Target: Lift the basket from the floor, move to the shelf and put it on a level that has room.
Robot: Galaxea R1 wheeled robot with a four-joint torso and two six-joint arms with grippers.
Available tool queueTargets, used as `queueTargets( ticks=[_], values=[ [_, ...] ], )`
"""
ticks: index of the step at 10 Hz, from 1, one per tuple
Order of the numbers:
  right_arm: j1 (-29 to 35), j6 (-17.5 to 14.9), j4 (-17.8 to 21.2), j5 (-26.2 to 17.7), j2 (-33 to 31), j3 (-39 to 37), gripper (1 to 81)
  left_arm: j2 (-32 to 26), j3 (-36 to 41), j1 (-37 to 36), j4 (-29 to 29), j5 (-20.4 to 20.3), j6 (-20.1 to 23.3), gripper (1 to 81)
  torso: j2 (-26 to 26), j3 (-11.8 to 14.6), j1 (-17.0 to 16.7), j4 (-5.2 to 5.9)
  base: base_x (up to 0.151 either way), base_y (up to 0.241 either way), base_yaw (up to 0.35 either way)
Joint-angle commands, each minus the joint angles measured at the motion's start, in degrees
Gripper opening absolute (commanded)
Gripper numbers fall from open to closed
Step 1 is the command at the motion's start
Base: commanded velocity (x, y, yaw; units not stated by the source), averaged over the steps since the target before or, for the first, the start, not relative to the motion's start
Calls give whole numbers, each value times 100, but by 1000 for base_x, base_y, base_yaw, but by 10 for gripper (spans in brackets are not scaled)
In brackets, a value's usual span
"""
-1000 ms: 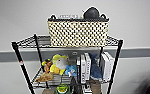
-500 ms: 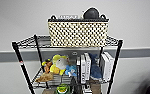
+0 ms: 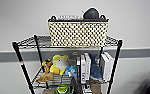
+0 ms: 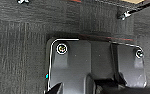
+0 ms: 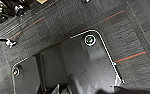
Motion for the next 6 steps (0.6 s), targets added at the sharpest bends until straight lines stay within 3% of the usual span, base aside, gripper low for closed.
queueTargets(
  ticks=[1,6],
  values=[
    [99,-87,-120,-37,238,-321,811,394,-526,-143,26,142,286,811,0,0,5,0,0,0,0],
    [-341,-87,-331,630,880,-1165,811,1221,-1468,120,280,-53,304,811,-2,2,5,0,0,0,0]
  ],
)
